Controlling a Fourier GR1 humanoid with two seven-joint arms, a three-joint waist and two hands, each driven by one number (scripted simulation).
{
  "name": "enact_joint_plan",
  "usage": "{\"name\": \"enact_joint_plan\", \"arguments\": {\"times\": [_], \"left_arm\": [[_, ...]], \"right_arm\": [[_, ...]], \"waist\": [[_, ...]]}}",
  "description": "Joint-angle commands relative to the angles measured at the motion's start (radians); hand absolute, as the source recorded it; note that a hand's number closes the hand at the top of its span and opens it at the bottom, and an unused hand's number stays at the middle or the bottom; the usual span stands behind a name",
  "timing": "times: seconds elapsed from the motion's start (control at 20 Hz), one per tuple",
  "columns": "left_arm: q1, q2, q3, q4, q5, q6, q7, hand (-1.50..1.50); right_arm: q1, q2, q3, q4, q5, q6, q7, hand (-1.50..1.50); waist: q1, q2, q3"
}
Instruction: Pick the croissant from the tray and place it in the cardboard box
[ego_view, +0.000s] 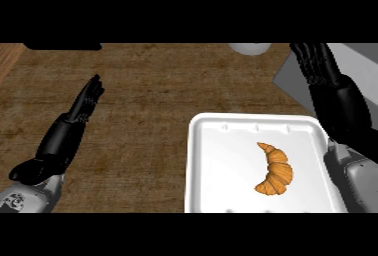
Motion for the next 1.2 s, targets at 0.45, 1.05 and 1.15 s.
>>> {"name": "enact_joint_plan", "arguments": {"times": [0.45,1.05,1.15], "left_arm": [[0.046,-0.023,-0.043,0.055,0.020,-0.025,0.096,0.00],[0.017,-0.044,-0.074,0.069,0.025,-0.052,0.152,0.00],[0.009,-0.067,-0.080,0.071,0.017,-0.031,0.165,0.00]], "right_arm": [[0.446,-0.057,-0.004,0.247,0.476,-0.469,0.231,-1.50],[0.682,-0.087,0.214,-0.044,1.119,-0.493,0.690,-1.50],[0.698,-0.067,0.252,-0.151,1.154,-0.388,0.796,-1.50]], "waist": [[-0.106,0.016,-0.004],[-0.079,-0.013,-0.005],[-0.069,-0.012,-0.003]]}}
